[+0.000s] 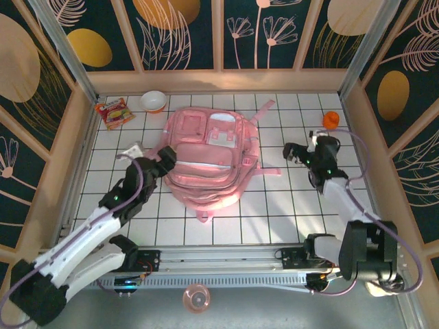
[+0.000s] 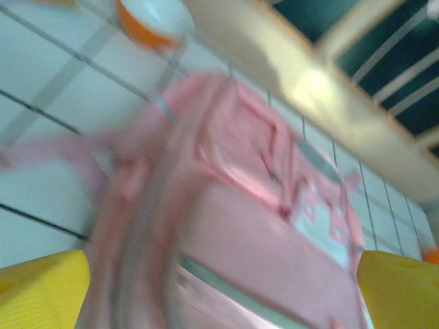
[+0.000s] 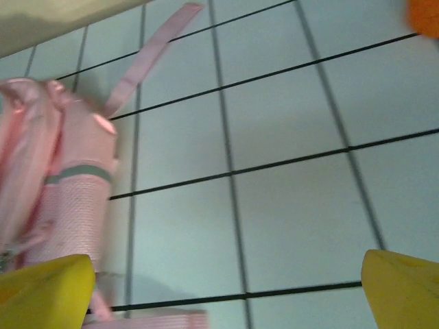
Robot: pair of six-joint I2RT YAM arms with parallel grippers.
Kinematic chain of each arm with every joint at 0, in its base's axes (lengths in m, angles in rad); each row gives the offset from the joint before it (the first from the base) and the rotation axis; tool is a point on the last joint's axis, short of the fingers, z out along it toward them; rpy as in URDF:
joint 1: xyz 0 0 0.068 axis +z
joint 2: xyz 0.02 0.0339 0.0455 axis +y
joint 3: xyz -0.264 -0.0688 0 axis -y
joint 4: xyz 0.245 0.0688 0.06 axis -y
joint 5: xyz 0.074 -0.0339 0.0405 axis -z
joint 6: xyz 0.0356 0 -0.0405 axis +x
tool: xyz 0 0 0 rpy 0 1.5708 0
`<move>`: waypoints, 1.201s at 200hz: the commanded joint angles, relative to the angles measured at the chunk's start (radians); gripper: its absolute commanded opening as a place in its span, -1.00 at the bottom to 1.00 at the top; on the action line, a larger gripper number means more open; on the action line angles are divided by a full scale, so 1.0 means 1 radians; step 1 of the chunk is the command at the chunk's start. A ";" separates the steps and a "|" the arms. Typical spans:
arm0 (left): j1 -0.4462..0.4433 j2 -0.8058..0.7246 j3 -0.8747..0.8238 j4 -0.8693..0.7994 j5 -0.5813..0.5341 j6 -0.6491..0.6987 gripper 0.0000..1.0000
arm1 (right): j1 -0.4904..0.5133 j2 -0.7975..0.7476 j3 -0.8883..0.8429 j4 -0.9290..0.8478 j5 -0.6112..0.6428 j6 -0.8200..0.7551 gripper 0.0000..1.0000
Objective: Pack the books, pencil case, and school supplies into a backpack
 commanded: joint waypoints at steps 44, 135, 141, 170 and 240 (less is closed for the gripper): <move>0.103 -0.175 -0.434 0.649 -0.444 0.591 0.98 | -0.033 -0.050 -0.436 0.805 0.001 -0.134 0.99; 0.305 0.565 -0.449 1.491 0.020 0.949 0.98 | -0.048 0.397 -0.377 1.270 0.026 -0.134 0.98; 0.336 0.613 -0.442 1.528 0.068 0.944 0.98 | -0.044 0.406 -0.351 1.235 0.056 -0.128 0.99; 0.544 0.729 -0.352 1.434 0.173 0.710 0.98 | -0.047 0.419 -0.335 1.220 0.053 -0.123 0.98; 0.547 0.725 -0.310 1.345 0.196 0.723 0.98 | -0.043 0.425 -0.334 1.232 0.066 -0.126 0.99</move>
